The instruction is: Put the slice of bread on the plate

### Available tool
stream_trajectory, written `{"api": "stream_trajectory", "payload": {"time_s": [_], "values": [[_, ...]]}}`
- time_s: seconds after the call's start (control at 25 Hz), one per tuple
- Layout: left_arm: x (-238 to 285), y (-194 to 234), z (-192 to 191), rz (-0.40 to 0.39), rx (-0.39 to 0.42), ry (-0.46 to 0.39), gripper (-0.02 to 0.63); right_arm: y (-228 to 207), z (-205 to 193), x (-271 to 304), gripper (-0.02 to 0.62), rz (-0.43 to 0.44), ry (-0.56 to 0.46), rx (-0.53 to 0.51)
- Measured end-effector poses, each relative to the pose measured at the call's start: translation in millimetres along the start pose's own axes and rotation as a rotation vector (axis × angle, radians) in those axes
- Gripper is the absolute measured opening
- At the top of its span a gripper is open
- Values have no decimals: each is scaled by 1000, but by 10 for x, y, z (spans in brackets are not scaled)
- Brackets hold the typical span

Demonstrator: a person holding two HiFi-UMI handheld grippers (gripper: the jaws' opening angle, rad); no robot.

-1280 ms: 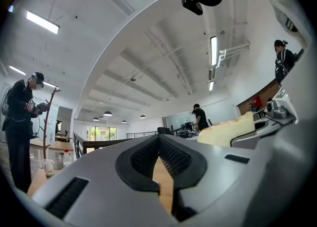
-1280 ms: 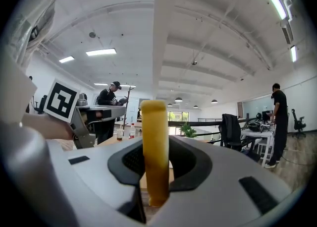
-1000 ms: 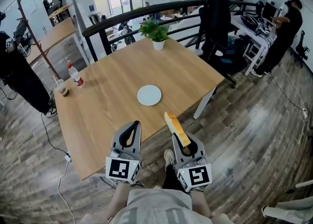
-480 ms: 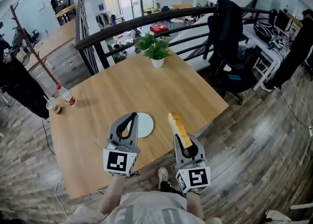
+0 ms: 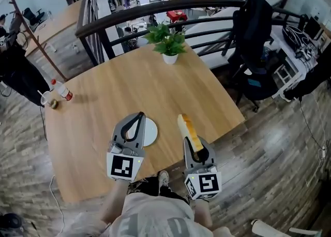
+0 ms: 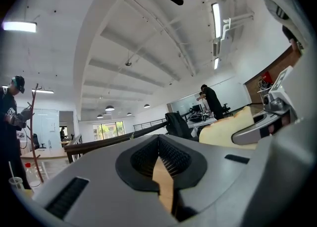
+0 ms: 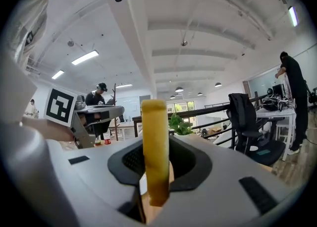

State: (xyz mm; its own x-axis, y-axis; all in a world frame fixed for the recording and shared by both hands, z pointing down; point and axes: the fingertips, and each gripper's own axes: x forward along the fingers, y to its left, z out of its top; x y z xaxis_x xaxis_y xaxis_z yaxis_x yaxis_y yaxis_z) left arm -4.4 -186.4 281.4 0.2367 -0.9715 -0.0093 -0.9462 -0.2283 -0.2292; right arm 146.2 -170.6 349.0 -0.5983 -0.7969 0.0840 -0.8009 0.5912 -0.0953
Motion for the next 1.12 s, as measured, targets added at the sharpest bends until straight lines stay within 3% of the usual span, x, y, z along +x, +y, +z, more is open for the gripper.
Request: {"api": "stream_trajectory", "payload": {"time_s": [0.32, 0.44, 0.8, 1.12], "values": [[56, 125, -60, -5, -23, 29, 9, 91, 54, 189, 97, 16, 6, -26], [77, 205, 2, 2, -23, 2, 9, 130, 130, 291, 97, 23, 5, -30], [-79, 473, -162, 45, -79, 5, 9, 522, 130, 561, 97, 90, 55, -98], [-380, 771, -589, 137, -167, 53, 9, 828, -12, 775, 97, 146, 159, -247]]}}
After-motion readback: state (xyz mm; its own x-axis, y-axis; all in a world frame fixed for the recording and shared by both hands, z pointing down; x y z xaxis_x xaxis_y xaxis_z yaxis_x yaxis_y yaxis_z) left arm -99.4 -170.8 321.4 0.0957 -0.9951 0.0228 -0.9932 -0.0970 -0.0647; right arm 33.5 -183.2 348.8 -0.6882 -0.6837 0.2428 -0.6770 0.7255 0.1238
